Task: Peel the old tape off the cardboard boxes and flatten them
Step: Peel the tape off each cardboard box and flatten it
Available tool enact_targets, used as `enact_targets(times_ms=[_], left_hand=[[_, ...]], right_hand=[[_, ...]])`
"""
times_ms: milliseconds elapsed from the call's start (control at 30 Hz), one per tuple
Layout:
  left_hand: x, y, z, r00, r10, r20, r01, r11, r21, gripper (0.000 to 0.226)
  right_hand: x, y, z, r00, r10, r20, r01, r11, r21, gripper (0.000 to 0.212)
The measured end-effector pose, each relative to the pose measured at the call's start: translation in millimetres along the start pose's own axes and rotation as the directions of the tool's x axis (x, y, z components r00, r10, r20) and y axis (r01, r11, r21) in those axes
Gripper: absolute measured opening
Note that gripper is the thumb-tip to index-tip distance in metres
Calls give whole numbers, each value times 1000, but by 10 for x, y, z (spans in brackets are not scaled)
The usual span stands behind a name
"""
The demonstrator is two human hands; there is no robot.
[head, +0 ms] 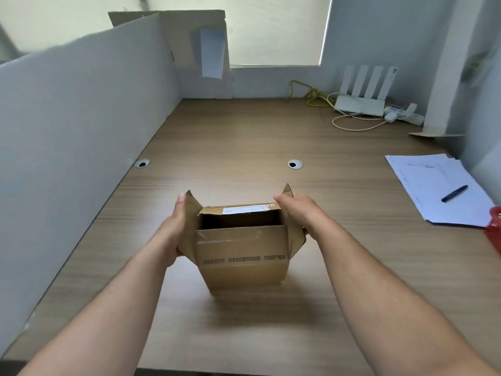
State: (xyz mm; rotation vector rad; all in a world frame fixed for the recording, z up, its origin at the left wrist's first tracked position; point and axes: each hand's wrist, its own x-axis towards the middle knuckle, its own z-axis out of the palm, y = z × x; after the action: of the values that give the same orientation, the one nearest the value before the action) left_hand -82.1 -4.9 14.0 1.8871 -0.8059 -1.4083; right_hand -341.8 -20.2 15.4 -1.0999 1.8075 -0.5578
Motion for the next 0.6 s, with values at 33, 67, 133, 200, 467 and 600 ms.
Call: enact_targets(times_ms=[33, 67, 133, 200, 467, 600], left_hand=[[-44, -27, 35, 998, -46, 49, 48, 998, -46, 73], [-90, -42, 65, 992, -65, 107, 72, 995, -66, 73], [-118, -59, 89, 970, -58, 237, 74, 996, -59, 83], [-105, -40, 61, 944, -21, 329, 50, 996, -79, 98], [-27, 61, -131, 954, 109, 278, 32, 887, -460, 117], [-59, 74, -160, 953, 176, 246, -77, 928, -364, 105]], right_hand=[[-65, 38, -15, 995, 39, 93, -50, 993, 110, 48], [-124, 73, -28, 984, 50, 172, -80, 982, 173, 55], [-195, 118, -57, 962, 36, 271, -100, 969, 227, 65], [-216, 139, -99, 939, -32, 342, -88, 940, 330, 74], [-207, 26, -322, 968, -123, 219, -69, 708, 702, 86], [-263, -97, -151, 986, -73, 152, -21, 841, 540, 76]])
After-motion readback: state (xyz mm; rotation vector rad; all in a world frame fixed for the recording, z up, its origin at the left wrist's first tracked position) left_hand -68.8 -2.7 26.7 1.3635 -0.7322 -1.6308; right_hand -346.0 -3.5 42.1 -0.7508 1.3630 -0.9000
